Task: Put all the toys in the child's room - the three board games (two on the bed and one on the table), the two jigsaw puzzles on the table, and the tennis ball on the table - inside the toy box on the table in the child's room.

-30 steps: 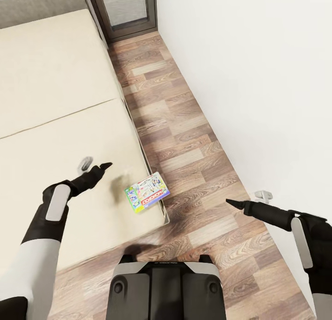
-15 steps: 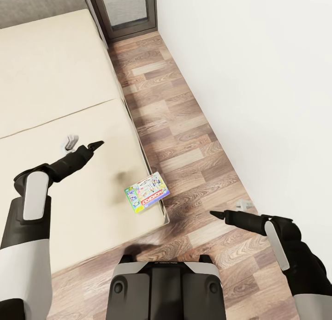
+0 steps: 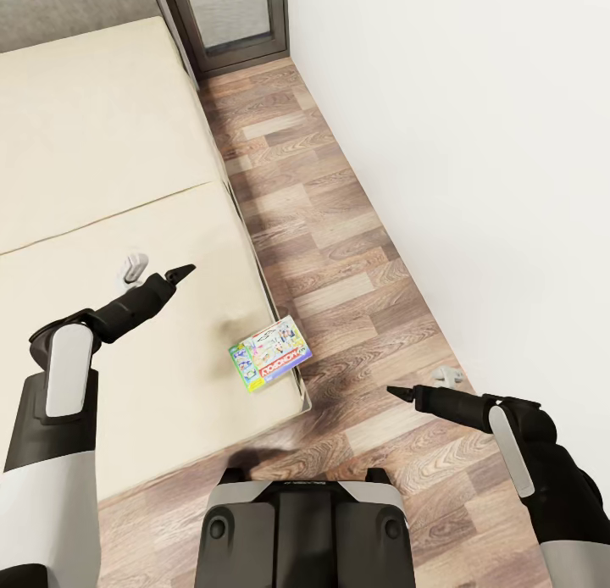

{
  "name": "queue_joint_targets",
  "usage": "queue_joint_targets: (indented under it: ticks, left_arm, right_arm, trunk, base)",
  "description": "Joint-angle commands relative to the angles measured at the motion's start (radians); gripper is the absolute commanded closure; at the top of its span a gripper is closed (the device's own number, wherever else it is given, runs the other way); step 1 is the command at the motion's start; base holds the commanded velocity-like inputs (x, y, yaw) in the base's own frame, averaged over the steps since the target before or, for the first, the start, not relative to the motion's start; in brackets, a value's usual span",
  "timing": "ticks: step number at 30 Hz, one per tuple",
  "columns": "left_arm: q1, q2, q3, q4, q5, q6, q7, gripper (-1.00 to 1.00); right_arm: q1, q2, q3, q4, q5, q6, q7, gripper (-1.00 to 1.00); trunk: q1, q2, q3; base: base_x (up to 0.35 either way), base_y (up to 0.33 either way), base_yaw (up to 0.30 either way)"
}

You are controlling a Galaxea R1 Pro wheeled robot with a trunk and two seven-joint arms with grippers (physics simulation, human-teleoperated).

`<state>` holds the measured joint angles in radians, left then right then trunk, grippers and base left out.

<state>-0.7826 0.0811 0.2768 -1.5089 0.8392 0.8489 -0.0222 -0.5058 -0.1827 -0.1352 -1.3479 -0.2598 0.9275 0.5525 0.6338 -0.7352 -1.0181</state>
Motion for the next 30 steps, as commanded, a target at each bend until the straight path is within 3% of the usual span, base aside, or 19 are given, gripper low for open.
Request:
queue_joint_targets:
  ticks: [1, 30]
  left_arm:
    - [-0.001, 0.0, 0.001, 0.0, 0.0, 0.006, -0.002, -1.0]
    - [-0.001, 0.0, 0.001, 0.0, 0.0, 0.006, -0.002, -1.0]
  right_arm:
    - [0.0, 0.0, -0.001, 0.0, 0.003, 0.005, 0.005, -1.0]
    - [0.0, 0.0, -0.001, 0.0, 0.003, 0.005, 0.005, -1.0]
  trunk:
    - [0.0, -0.001, -0.001]
    - [0.0, -0.001, -0.001]
  base:
    - [0.0, 0.0, 0.0]
    - [0.0, 0.0, 0.0]
